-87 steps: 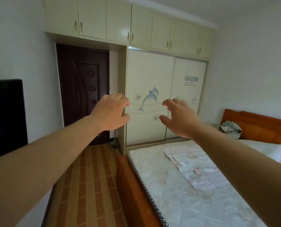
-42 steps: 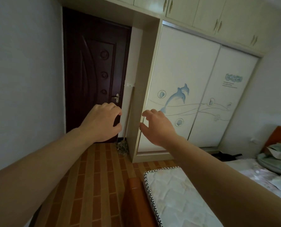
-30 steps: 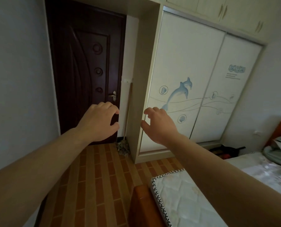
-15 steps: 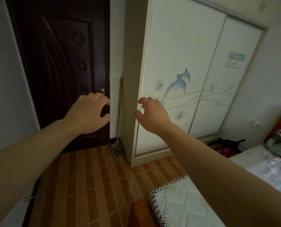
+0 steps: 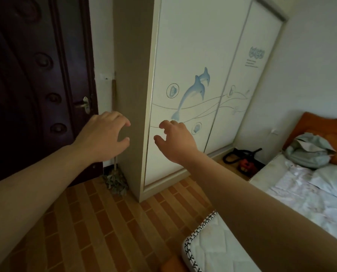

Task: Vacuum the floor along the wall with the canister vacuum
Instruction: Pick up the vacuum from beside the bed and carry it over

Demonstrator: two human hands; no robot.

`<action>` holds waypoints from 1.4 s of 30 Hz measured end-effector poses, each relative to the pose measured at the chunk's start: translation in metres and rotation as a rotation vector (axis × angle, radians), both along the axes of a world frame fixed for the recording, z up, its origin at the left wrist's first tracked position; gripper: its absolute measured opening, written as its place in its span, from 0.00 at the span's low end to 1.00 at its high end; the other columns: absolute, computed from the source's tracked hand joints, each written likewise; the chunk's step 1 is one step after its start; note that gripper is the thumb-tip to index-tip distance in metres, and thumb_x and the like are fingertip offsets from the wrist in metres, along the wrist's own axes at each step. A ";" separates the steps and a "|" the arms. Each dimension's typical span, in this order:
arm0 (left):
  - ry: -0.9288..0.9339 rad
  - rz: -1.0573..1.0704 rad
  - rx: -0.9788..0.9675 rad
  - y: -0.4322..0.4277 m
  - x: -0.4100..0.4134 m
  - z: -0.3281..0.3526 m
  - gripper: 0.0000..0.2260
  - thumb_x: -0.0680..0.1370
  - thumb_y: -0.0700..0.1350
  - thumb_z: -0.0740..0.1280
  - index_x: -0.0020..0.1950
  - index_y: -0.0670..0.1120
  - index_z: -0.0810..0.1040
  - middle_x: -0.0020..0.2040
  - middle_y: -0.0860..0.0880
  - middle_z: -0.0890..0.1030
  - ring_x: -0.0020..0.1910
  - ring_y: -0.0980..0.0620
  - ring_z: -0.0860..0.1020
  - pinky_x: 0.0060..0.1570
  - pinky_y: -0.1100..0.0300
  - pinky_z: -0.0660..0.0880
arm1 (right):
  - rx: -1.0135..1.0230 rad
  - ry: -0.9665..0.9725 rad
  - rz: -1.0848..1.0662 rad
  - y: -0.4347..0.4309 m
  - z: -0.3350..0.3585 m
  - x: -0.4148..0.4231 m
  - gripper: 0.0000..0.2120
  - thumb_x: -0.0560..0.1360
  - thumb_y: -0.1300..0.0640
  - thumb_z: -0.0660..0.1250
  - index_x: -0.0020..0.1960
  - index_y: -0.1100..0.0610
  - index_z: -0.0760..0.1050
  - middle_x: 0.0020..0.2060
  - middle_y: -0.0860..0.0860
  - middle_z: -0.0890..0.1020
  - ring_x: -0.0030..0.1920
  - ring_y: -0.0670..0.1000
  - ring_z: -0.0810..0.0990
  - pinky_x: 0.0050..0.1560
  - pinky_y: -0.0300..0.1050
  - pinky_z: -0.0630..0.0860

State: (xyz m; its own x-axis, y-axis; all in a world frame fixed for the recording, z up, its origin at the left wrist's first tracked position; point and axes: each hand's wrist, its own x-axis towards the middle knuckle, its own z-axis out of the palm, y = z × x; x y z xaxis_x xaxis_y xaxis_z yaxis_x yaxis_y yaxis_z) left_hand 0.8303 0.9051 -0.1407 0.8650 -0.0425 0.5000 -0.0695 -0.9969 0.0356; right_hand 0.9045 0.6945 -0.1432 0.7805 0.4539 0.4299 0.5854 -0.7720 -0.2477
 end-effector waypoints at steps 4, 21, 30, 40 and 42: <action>0.060 -0.097 0.007 0.039 0.054 0.008 0.20 0.78 0.56 0.67 0.68 0.51 0.73 0.67 0.51 0.75 0.67 0.48 0.72 0.66 0.46 0.68 | -0.040 0.046 -0.120 0.034 0.002 0.037 0.22 0.82 0.45 0.63 0.72 0.54 0.72 0.62 0.54 0.79 0.62 0.56 0.76 0.60 0.55 0.78; 0.161 -0.403 -0.029 0.033 0.295 -0.028 0.20 0.79 0.55 0.66 0.70 0.53 0.71 0.69 0.54 0.72 0.69 0.51 0.70 0.71 0.49 0.64 | 0.047 0.164 -0.521 0.025 -0.047 0.220 0.22 0.81 0.47 0.61 0.72 0.56 0.71 0.60 0.55 0.79 0.62 0.57 0.74 0.60 0.56 0.78; 0.128 -0.527 0.095 0.016 0.415 -0.017 0.20 0.79 0.57 0.65 0.70 0.54 0.71 0.68 0.55 0.74 0.67 0.52 0.72 0.69 0.52 0.66 | 0.093 0.177 -0.597 0.026 -0.039 0.317 0.21 0.81 0.48 0.62 0.71 0.55 0.72 0.62 0.54 0.78 0.63 0.55 0.75 0.61 0.54 0.78; 0.152 -0.682 0.112 0.016 0.554 -0.048 0.20 0.78 0.57 0.66 0.69 0.53 0.73 0.65 0.53 0.76 0.64 0.51 0.74 0.65 0.51 0.70 | 0.030 0.207 -0.792 0.021 -0.055 0.396 0.20 0.81 0.48 0.64 0.71 0.54 0.72 0.63 0.53 0.77 0.65 0.55 0.73 0.61 0.49 0.72; 0.148 -0.722 0.105 0.017 0.583 -0.050 0.20 0.78 0.57 0.66 0.68 0.52 0.73 0.65 0.53 0.77 0.63 0.51 0.75 0.65 0.51 0.70 | 0.045 0.197 -0.840 0.024 -0.052 0.413 0.20 0.81 0.47 0.64 0.71 0.53 0.72 0.62 0.51 0.77 0.64 0.54 0.73 0.60 0.49 0.73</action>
State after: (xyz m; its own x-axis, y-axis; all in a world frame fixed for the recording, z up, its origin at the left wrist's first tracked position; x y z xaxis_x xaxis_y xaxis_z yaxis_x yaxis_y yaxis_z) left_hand 1.4130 0.9220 -0.1910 0.6618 -0.6672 0.3419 -0.7105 -0.7037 0.0023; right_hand 1.3173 0.7190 -0.1953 0.9120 -0.3214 0.2549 -0.2320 -0.9166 -0.3255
